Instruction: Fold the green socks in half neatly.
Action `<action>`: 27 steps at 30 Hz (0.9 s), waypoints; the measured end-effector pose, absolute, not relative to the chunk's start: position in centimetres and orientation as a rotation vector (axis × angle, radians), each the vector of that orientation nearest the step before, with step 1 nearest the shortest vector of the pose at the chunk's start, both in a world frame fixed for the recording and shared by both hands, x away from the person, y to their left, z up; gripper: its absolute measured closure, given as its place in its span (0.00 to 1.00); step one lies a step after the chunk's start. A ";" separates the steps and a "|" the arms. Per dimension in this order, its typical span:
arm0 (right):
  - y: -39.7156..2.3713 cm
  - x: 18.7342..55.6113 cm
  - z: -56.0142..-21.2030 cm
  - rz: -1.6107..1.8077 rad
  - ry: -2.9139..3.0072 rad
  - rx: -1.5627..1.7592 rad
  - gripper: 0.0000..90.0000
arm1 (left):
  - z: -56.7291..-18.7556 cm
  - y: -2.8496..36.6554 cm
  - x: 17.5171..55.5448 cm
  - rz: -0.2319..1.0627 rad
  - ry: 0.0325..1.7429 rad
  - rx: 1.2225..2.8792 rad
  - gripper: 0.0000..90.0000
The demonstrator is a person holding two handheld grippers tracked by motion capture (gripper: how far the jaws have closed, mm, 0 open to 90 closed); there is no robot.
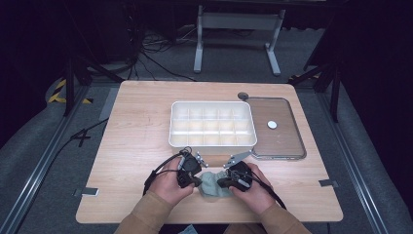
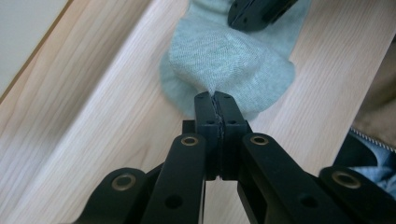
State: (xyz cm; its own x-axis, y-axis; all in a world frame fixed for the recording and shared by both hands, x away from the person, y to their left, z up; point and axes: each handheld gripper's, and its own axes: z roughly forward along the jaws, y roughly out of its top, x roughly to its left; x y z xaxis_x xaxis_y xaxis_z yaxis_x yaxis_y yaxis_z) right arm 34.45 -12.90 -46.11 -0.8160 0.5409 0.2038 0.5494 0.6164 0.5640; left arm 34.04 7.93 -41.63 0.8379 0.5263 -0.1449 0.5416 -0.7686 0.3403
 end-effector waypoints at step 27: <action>-12.8 34.2 -46.0 -0.982 -2.822 -0.964 1.00 | -43.7 6.5 34.6 -0.239 0.788 2.634 0.95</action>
